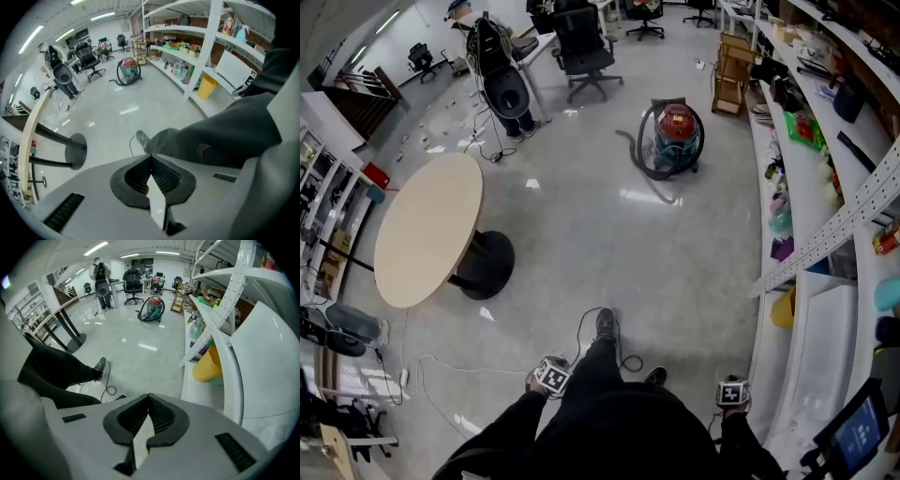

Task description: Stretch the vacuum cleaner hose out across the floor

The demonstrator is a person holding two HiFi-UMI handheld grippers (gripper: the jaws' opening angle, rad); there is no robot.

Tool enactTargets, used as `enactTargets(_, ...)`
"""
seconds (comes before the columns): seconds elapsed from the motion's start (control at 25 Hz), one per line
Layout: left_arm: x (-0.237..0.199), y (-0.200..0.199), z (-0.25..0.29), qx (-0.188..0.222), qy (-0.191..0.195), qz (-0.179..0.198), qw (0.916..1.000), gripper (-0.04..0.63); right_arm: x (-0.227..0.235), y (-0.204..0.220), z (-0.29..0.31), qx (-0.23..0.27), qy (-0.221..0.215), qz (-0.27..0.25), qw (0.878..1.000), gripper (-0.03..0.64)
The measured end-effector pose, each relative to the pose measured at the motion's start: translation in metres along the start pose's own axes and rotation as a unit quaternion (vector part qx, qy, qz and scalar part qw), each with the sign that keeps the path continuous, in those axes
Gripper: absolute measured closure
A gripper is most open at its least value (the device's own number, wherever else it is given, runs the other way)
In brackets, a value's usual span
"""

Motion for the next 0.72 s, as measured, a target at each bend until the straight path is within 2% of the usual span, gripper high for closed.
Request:
enactTargets(0.12, -0.018, 0.007, 0.008, -0.034, -0.001, -0.019, 0.9992, 0.578, -0.008, 0.009, 0.006, -0.036, -0.048, 0.047, 0.997, 0.603)
enactTargets(0.16, -0.026, 0.004, 0.008, -0.039, -0.004, -0.026, 0.9989, 0.578, -0.003, 0.009, 0.006, -0.044, -0.038, 0.055, 0.997, 0.603)
enactTargets(0.24, -0.036, -0.004, 0.02, -0.052, 0.002, -0.029, 0.9982, 0.578, 0.019, 0.001, 0.005, -0.047, 0.019, 0.053, 0.997, 0.603)
enactTargets(0.32, -0.041, -0.012, 0.039, -0.081, 0.016, -0.011, 0.9965, 0.578, 0.022, -0.004, 0.006, -0.055, 0.027, 0.06, 0.996, 0.603)
enactTargets(0.44, -0.051, -0.046, 0.064, -0.123, 0.028, 0.046, 0.9909, 0.578, 0.026, -0.013, -0.003, -0.073, 0.03, 0.079, 0.994, 0.603)
enactTargets(0.52, -0.061, -0.096, 0.071, -0.11, 0.037, 0.077, 0.9902, 0.578, 0.026, -0.017, -0.008, -0.111, 0.017, 0.114, 0.987, 0.603)
enactTargets(0.56, -0.066, -0.128, 0.07, -0.09, 0.045, 0.089, 0.991, 0.578, 0.032, -0.028, -0.011, -0.115, 0.029, 0.119, 0.986, 0.603)
enactTargets(0.64, -0.073, -0.191, 0.063, -0.045, 0.063, 0.116, 0.9903, 0.578, 0.047, -0.065, -0.021, -0.103, 0.059, 0.119, 0.986, 0.603)
enactTargets(0.72, -0.074, -0.236, 0.057, -0.017, 0.081, 0.148, 0.9854, 0.578, 0.05, -0.111, -0.036, -0.088, 0.065, 0.127, 0.986, 0.603)
Point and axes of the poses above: the fingertips, and each gripper's own axes: z forward along the fingers, x to its right, y out of its underside, the point moved 2 cm from there along -z, backward along the fingers, and after that the axes turned 14 degrees about -x, right-handed, at the moved point
